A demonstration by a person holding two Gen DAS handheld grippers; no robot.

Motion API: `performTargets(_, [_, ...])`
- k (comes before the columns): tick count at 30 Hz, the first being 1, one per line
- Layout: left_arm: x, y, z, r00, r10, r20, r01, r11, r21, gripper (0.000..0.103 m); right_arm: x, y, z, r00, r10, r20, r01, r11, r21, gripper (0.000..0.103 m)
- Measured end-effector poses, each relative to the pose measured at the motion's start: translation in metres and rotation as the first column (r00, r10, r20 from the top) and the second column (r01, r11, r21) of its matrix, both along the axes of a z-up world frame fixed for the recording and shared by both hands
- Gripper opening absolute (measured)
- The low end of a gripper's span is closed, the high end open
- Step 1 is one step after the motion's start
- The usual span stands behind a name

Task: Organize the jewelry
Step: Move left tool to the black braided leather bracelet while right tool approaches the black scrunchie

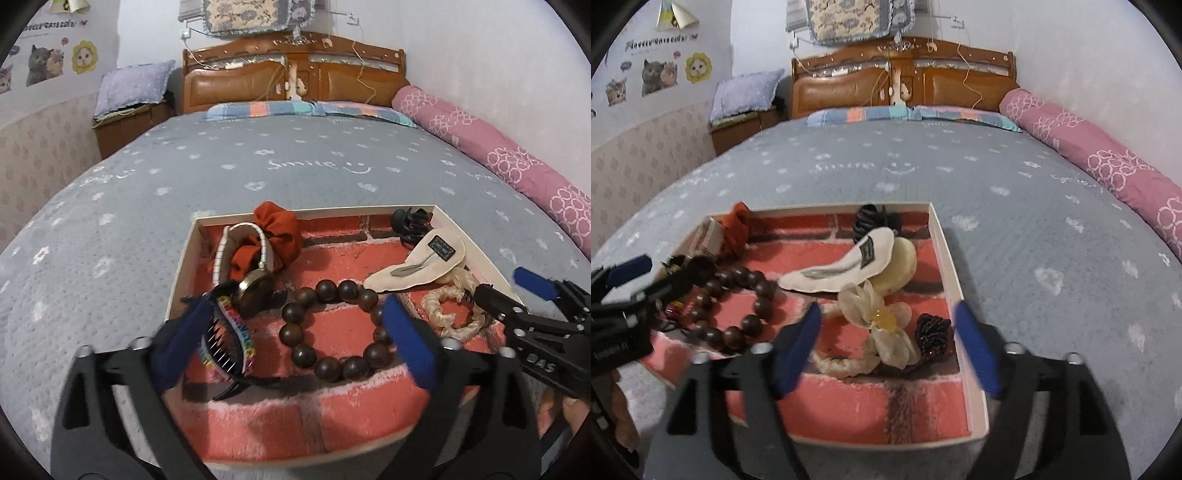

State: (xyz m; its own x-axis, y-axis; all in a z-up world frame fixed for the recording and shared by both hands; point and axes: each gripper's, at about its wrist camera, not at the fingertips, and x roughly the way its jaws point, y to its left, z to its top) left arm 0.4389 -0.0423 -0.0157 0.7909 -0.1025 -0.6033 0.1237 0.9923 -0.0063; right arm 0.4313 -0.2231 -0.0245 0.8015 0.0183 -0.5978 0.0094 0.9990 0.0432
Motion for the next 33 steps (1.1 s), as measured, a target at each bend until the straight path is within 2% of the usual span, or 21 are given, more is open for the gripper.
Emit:
performTargets(4, [-0.021,0.003,0.008,1.000,0.017,0.008,-0.017,1.000,0.019,0.096,-0.022,0.001,0.007,1.000,-0.015,0.005,0.016,0.998,-0.055,0.085])
performTargets(10, [-0.064,0.012,0.022,1.000,0.027,0.005,-0.027,1.000,-0.006,0.098,-0.063,-0.003,0.025,0.998,-0.015,0.061,0.017,0.999,-0.044,0.085])
performTargets(17, [-0.110,0.013,0.026,0.999,0.036,-0.009,-0.036,0.998,0.043,0.098,-0.115,-0.011,0.038,0.998,-0.020,0.051,0.024,0.996,-0.088,0.085])
performTargets(19, [-0.122,0.015,0.025,0.999,0.037,-0.035,-0.036,0.999,0.033,0.098,-0.129,-0.016,0.037,0.999,-0.024,0.040,0.028,0.994,-0.101,0.085])
performTargets(24, [-0.161,0.018,0.022,0.999,0.038,-0.034,-0.036,0.998,0.050,0.098,-0.167,-0.036,0.026,0.998,-0.063,0.014,0.064,0.994,-0.092,0.085])
performTargets(27, [-0.181,0.022,0.012,0.998,0.046,-0.053,-0.044,0.998,0.049,0.098,-0.177,-0.048,0.012,0.995,-0.096,-0.024,0.094,0.994,-0.062,0.085])
performTargets(33, [-0.204,0.024,-0.013,0.991,0.046,-0.128,-0.045,0.999,0.007,0.098,-0.200,-0.056,-0.004,0.988,-0.140,-0.065,0.135,0.988,-0.070,0.085])
